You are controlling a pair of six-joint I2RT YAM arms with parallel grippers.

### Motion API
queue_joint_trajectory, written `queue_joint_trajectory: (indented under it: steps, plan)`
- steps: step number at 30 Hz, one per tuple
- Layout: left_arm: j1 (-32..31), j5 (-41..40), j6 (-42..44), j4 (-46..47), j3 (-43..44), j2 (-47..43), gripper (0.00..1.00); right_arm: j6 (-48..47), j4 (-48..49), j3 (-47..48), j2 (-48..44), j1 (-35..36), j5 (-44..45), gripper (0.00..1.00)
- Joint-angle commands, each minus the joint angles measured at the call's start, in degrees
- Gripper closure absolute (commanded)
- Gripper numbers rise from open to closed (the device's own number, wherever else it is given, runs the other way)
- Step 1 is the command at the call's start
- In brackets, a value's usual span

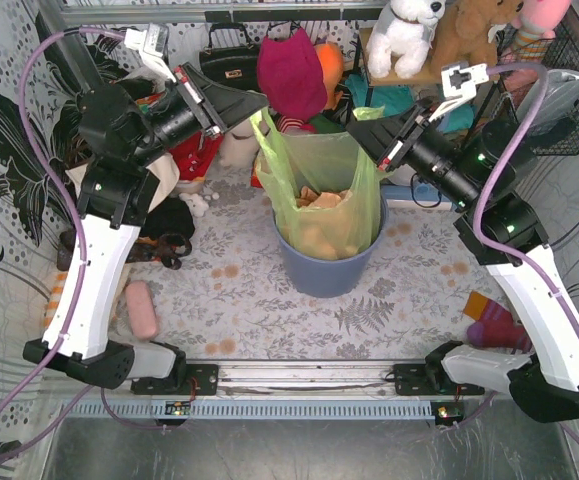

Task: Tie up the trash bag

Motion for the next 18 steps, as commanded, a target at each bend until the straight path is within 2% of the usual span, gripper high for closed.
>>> queue_joint_trajectory:
  steps: [1,6,9,14,17,18]
  plan:
    - [0.7,4.4,-2.8,9.1,2.5,0.5,0.87,-1.6,2.2,-3.2,-2.1,0.1,3.5,1.00]
    - [2.6,4.8,-0.8,3.4,13.4,3.1,0.87,-1.4,2.2,2.0,0.4,0.1,1.5,1.00]
    - [5.5,6.9,-3.4,4.8,16.9,4.0,0.87,-1.0,1.7,7.3,2.9,0.2,-0.5,1.00]
    - [7.1,8.9,-7.3,9.0,16.2,4.4,0.87,0.4,2.2,13.5,5.5,0.1,-3.4,1.00]
    - [7.1,9.1,-7.1,9.8,10.9,2.4,0.81,1.5,3.7,10.9,4.5,0.1,-4.0,0.99]
    - [7.1,9.1,-6.8,9.7,8.6,1.1,0.78,1.9,4.4,9.1,3.8,0.1,-4.1,0.96]
